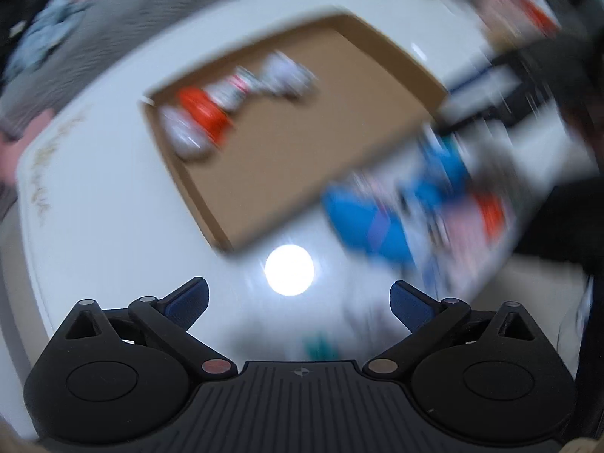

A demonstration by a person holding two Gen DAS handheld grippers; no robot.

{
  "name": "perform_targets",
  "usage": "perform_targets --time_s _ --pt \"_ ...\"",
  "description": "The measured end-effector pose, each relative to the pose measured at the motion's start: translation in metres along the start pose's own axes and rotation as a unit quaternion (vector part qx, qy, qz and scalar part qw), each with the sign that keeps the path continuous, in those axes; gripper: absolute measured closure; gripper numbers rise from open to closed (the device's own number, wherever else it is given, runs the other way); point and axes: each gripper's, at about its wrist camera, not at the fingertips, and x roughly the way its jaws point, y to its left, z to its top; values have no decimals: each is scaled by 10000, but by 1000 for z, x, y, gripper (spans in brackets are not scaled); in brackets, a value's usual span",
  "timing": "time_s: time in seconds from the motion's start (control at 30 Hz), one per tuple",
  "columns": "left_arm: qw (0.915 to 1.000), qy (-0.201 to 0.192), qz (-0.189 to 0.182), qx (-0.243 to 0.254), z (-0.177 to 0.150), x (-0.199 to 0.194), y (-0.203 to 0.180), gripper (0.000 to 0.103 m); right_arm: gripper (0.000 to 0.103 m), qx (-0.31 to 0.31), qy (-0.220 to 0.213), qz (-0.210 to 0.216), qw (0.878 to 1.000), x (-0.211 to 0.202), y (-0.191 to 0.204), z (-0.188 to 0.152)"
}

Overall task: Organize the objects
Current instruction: 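Move both tools out of the box to the toy pile beside it, then grasp the teal-tied bubble-wrap bundle with left tool while right tool grasps the blue sock bundle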

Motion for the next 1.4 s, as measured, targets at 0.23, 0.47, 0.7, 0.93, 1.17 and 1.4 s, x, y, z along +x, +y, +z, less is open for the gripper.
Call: perform_targets --time_s 0.23,0.47,0.7,0.93,1.17,1.4 --pt "9958 595 30 690 -45 36 -24 1 19 -780 296 588 9948 14 27 -24" --pt "9891 883 507 1066 -51 66 -25 4 22 -1209 724 304 9896 44 42 -33" --pt "9853 623 698 1428 -46 75 -31 4 18 -768 567 150 9953 45 36 -29" --pt "9823 473 791 1633 -44 83 -26 7 13 -607 454 -129 9970 43 30 -32" --pt "9834 504 581 1646 -43 92 -18 39 10 -411 704 -422 9958 62 26 -29" --pt "9865 517 342 1514 -45 89 -16 57 16 -292 694 -551 9956 74 29 -20"
